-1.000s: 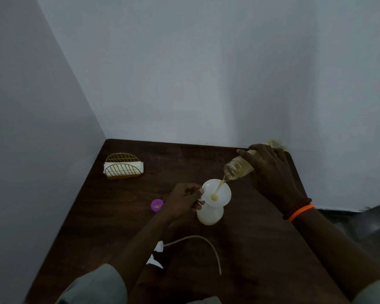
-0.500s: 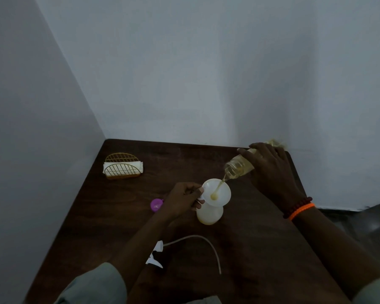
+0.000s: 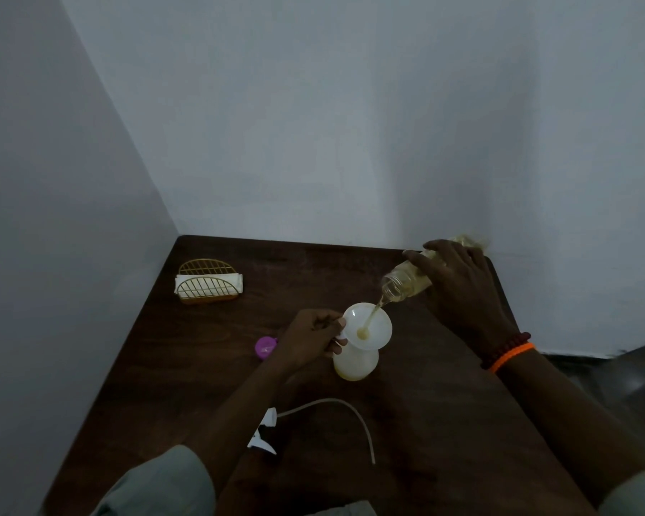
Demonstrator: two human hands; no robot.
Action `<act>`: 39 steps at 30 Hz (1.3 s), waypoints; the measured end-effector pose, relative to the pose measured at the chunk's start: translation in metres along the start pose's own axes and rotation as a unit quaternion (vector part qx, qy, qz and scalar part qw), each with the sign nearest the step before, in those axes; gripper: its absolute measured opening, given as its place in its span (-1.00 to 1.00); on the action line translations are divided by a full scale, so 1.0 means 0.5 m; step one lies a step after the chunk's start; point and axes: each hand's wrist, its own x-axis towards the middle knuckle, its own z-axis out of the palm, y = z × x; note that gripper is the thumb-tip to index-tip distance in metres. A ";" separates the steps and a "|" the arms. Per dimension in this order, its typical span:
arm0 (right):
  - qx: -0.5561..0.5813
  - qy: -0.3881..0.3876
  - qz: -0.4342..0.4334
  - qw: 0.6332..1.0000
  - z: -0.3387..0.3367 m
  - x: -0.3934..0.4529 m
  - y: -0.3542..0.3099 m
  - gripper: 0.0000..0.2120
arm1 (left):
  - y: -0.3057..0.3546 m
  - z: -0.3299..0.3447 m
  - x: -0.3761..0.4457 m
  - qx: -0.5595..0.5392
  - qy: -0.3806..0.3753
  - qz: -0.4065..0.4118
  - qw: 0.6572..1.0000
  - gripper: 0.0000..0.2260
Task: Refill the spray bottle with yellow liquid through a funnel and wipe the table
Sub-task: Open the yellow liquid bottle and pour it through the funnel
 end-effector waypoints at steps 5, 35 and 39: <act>-0.002 0.000 -0.001 1.000 0.001 -0.001 -0.001 -0.40 | 0.000 0.000 -0.001 -0.006 0.004 -0.002 1.000 -0.86; -0.013 0.014 -0.012 1.000 -0.006 -0.002 -0.002 -0.38 | -0.013 -0.005 0.009 0.014 -0.002 -0.001 1.000 -0.83; -0.016 0.015 -0.012 1.000 -0.006 -0.001 -0.002 -0.38 | -0.013 -0.005 0.008 0.016 -0.002 -0.003 1.000 -0.83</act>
